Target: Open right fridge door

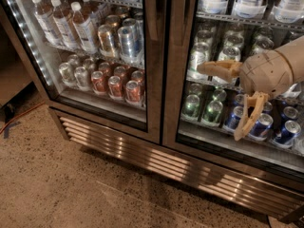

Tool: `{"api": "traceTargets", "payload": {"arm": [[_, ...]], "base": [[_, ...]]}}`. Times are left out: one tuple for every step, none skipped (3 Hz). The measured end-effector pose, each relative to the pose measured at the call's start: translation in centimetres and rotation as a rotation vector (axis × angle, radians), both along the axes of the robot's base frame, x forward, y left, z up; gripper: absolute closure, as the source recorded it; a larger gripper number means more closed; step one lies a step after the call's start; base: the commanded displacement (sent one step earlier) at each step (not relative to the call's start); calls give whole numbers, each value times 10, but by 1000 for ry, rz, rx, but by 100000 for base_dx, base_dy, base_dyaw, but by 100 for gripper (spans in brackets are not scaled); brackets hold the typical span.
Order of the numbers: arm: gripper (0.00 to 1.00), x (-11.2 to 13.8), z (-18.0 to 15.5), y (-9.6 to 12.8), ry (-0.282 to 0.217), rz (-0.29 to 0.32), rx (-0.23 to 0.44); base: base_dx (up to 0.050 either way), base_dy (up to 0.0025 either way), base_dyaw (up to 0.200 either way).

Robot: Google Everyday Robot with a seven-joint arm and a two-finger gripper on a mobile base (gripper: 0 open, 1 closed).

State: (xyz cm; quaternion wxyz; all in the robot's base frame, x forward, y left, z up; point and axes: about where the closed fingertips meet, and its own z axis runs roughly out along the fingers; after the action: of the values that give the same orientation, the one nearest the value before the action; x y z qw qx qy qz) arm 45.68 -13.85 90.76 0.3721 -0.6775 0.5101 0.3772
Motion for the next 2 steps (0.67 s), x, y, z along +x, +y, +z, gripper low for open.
{"api": "traceTargets", "payload": {"arm": [[0, -29, -30, -2, 18, -62, -15], [0, -29, -30, -2, 18, -62, -15]], "base": [[0, 0, 0], [0, 0, 0]]}}
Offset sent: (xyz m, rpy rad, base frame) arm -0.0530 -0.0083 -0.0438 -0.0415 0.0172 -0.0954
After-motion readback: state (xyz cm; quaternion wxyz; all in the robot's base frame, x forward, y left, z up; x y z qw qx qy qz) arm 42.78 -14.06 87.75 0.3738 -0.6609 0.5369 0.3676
